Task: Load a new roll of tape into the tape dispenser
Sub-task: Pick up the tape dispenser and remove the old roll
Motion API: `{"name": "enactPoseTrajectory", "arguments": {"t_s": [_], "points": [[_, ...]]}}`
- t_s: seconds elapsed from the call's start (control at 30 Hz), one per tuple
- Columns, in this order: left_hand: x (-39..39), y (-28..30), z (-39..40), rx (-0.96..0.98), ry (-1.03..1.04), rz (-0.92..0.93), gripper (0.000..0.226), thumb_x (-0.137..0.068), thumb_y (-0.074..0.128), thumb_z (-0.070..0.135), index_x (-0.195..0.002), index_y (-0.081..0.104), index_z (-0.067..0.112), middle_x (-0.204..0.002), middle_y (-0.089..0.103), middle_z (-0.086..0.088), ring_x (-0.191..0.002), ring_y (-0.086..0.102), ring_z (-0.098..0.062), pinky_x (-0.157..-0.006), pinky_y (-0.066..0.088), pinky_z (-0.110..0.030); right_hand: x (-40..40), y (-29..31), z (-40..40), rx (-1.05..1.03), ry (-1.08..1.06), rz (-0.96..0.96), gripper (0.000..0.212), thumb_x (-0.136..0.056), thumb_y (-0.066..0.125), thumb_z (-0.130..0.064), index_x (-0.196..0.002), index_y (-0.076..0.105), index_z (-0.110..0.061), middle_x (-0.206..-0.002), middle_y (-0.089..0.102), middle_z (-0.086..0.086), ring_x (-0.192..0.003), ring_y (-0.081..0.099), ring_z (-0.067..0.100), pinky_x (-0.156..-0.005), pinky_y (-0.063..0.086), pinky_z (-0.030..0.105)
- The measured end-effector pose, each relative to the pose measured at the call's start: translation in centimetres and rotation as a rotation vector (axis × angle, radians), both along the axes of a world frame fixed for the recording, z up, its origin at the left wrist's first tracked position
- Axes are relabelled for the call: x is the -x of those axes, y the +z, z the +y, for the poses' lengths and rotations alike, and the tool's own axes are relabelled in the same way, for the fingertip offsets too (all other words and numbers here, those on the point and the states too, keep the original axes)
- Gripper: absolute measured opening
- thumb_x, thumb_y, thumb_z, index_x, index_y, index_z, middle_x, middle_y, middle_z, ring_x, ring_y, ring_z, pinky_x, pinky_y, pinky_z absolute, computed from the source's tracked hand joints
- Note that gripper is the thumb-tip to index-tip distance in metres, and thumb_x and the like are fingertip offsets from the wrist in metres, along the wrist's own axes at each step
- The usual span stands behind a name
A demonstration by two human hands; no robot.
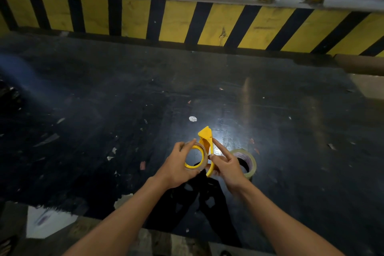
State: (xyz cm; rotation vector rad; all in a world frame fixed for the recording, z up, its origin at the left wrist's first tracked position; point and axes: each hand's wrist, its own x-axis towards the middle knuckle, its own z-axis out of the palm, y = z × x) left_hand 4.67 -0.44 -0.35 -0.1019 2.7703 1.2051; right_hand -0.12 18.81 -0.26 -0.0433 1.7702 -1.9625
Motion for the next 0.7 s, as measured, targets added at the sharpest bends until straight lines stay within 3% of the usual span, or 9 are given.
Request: {"name": "enactPoseTrajectory", "arguments": {"t_s": [0.1, 0.17, 0.27, 0.37, 0.47, 0.57, 0.7], "points": [[-0.1, 0.4, 0.2, -0.008, 0.0, 0.013, 0.102, -0.081, 0.083, 0.036, -0.163, 0.024, 0.029, -0.153, 0.032, -0.005, -0.14, 0.048, -0.026, -0.116, 0.044, -0.038, 0.1, -0.2, 0.2, -0.036, -0.021, 0.012, 0.051, -0.094, 0.059, -0.009, -0.134, 0.057, -0.04, -0.071, 0.058, 0.015, -0.076, 0.058, 0.033, -0.08, 0.055, 0.047], [-0.3, 0.5, 0.3, -0.025, 0.019, 0.041, 0.103, -0.078, 0.084, 0.033, -0.163, 0.025, 0.029, -0.15, 0.035, -0.004, -0.137, 0.051, -0.025, -0.114, 0.045, -0.036, 0.0, 0.0, 0.4, -0.047, -0.039, 0.028, 0.051, -0.094, 0.058, -0.007, -0.137, 0.055, -0.035, -0.059, 0.056, 0.003, -0.069, 0.055, 0.026, -0.081, 0.055, 0.05], [-0.7, 0.4, 0.5, -0.095, 0.117, 0.132, 0.103, -0.076, 0.089, 0.029, -0.161, 0.031, 0.026, -0.143, 0.042, -0.002, -0.131, 0.053, -0.015, -0.107, 0.043, -0.022, 0.0, 0.5, 1.0, -0.084, -0.11, 0.035, 0.054, -0.095, 0.055, -0.001, -0.139, 0.049, -0.031, -0.049, 0.051, -0.01, -0.05, 0.048, 0.007, -0.056, 0.049, 0.024], [-1.0, 0.0, 0.3, -0.163, 0.297, 0.196, 0.1, -0.078, 0.089, 0.029, -0.16, 0.034, 0.024, -0.14, 0.043, 0.002, -0.125, 0.051, -0.006, -0.1, 0.041, -0.013, 0.4, 0.6, 1.8, -0.13, -0.233, 0.028, 0.054, -0.092, 0.06, -0.006, -0.139, 0.053, -0.032, -0.065, 0.056, 0.003, -0.063, 0.048, 0.015, -0.058, 0.045, 0.025], [-1.0, -0.7, -0.7, -0.101, 0.362, 0.089, 0.098, -0.08, 0.086, 0.034, -0.161, 0.031, 0.024, -0.146, 0.039, -0.004, -0.127, 0.053, -0.017, -0.101, 0.042, -0.024, 0.8, 0.8, 3.0, -0.177, -0.311, 0.025, 0.051, -0.09, 0.063, -0.01, -0.134, 0.057, -0.036, -0.064, 0.063, -0.006, -0.064, 0.053, 0.011, -0.06, 0.047, 0.026], [-1.1, -2.0, -1.4, 0.003, 0.331, -0.11, 0.097, -0.084, 0.08, 0.045, -0.162, 0.027, 0.024, -0.15, 0.035, -0.01, -0.136, 0.05, -0.03, -0.109, 0.045, -0.034, 1.0, 1.6, 4.3, -0.176, -0.351, 0.03, 0.052, -0.091, 0.062, -0.012, -0.129, 0.054, -0.046, -0.068, 0.067, -0.004, -0.066, 0.057, 0.014, -0.063, 0.049, 0.032], [-0.7, -3.5, -0.9, 0.076, 0.272, -0.249, 0.1, -0.083, 0.078, 0.047, -0.163, 0.022, 0.025, -0.152, 0.032, -0.014, -0.139, 0.046, -0.04, -0.115, 0.044, -0.048, 1.0, 1.7, 6.1, -0.143, -0.39, 0.025, 0.049, -0.092, 0.064, -0.016, -0.13, 0.056, -0.046, -0.065, 0.068, -0.005, -0.057, 0.057, 0.009, -0.053, 0.047, 0.027]]}}
